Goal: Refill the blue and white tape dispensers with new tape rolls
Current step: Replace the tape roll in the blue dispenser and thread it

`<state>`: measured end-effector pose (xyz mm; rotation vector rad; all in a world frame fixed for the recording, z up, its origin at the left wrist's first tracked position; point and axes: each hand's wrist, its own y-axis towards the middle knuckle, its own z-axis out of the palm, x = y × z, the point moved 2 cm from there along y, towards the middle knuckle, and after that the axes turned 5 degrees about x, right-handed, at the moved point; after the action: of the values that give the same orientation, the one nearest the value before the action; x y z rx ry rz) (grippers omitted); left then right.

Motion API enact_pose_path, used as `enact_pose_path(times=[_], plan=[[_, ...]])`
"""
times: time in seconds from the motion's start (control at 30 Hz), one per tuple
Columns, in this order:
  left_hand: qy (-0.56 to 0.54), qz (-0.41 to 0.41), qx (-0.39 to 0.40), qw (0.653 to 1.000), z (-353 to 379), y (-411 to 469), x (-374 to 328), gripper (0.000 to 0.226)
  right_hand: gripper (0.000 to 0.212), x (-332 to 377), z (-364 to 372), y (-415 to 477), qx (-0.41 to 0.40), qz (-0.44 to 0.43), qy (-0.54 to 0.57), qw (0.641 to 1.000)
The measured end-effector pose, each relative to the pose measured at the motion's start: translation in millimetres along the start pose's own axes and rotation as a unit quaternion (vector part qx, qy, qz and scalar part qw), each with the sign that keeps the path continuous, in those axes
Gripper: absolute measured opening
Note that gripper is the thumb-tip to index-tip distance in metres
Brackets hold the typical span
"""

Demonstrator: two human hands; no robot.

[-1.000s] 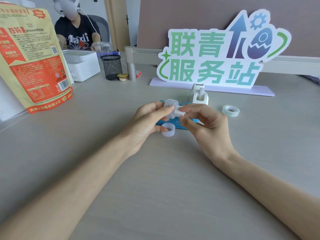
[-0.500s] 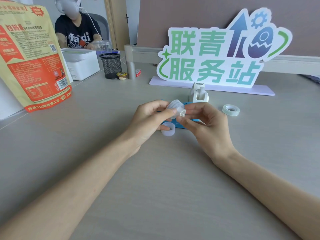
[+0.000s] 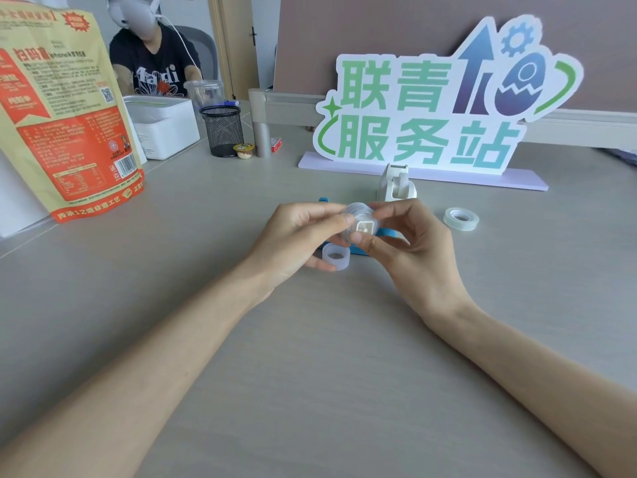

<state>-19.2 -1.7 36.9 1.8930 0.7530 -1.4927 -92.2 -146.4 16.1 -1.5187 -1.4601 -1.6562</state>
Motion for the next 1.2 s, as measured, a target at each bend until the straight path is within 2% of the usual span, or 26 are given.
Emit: enact_pose_path(times=[0.3,0.5,0.67,0.77,0.9,1.0,1.2], plan=[[-0.011,-0.01,0.014,1.0,-1,-2,-3,0.023,0.02,3,2,0,0.03,0.01,0.008,0.999],[-0.045,-0.079,0.008,0.996,-2,-2,-6,0.029,0.024,2,1,0,0.019,0.014,0.012,1.0],[0.035,-0.146,0.04,0.988,-5,-5,-3,0.042,0.025,0,-1,0,0.01,0.009,0.026,1.0],[0.046,-0.128,0.038,0.99,-4,-4,-2,0.038,0.023,0,-2,0,0.002,0.008,0.028,1.0],[0.024,-0.098,0.01,0.995,-10,0,1,0.02,0.019,-1,-1,0,-0.004,0.008,0.011,1.0],[0.019,-0.091,-0.002,0.996,-11,2,2,0.017,0.018,-1,-1,0,-0.012,0.004,0.011,1.0],[0.007,-0.007,-0.13,0.991,-2,9,2,0.014,0.028,-2,-6,12,-0.036,-0.029,-0.072,0.996]])
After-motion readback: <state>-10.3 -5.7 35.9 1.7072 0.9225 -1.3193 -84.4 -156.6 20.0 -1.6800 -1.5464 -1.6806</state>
